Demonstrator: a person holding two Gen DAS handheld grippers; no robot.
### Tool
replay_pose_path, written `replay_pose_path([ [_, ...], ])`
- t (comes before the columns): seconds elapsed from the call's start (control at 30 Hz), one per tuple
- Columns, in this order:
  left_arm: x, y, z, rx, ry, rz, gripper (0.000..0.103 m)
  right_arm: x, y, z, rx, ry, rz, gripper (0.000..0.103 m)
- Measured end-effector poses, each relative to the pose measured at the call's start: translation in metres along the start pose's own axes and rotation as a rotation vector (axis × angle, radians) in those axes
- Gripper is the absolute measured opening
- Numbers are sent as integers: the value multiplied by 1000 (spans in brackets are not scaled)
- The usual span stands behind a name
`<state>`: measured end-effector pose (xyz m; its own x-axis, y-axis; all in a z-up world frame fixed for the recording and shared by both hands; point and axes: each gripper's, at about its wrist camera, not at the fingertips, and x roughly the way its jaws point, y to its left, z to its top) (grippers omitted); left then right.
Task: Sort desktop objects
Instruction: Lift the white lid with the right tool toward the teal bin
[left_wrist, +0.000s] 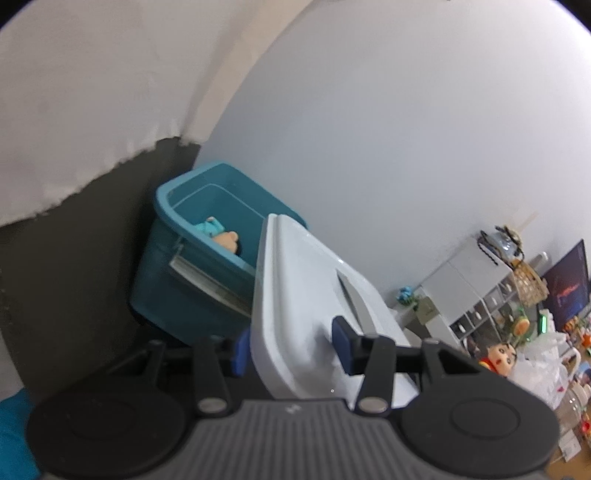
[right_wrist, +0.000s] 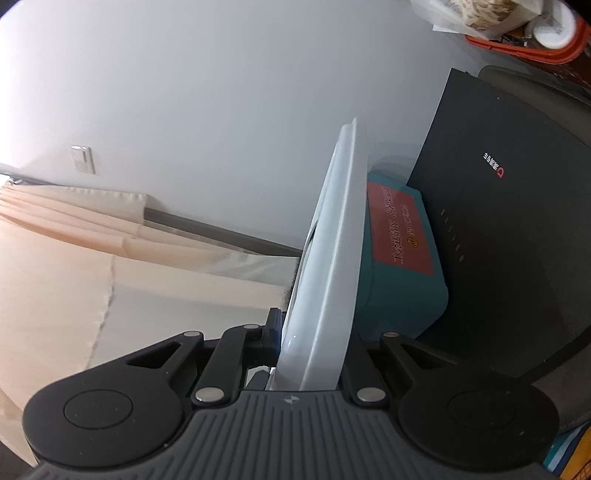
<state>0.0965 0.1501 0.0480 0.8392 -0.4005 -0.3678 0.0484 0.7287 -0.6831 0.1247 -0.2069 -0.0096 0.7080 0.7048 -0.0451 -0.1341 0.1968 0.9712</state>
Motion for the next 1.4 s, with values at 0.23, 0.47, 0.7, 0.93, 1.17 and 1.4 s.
replay_pose_path([
  [0.23, -4, 9, 7, -34, -14, 40, 50, 23, 6, 3, -17, 16, -23, 11],
  [0.47, -6, 18, 10, -50, -29, 93, 51, 44, 7, 0, -27, 43, -64, 12],
  [0.7, -8, 23, 10, -59, -33, 103, 52, 57, 6, 5, -36, 52, -102, 14],
  [0.93, -6, 19, 8, -18, -41, 123, 52, 66, 2, 14, -29, 9, -113, 13],
  [1.17, -13, 21, 6, -28, -59, 129, 52, 83, 3, 16, -36, -4, -121, 13],
  [1.4, -17, 15, 3, -17, -43, 126, 52, 94, 7, 18, -24, -49, -147, 13],
])
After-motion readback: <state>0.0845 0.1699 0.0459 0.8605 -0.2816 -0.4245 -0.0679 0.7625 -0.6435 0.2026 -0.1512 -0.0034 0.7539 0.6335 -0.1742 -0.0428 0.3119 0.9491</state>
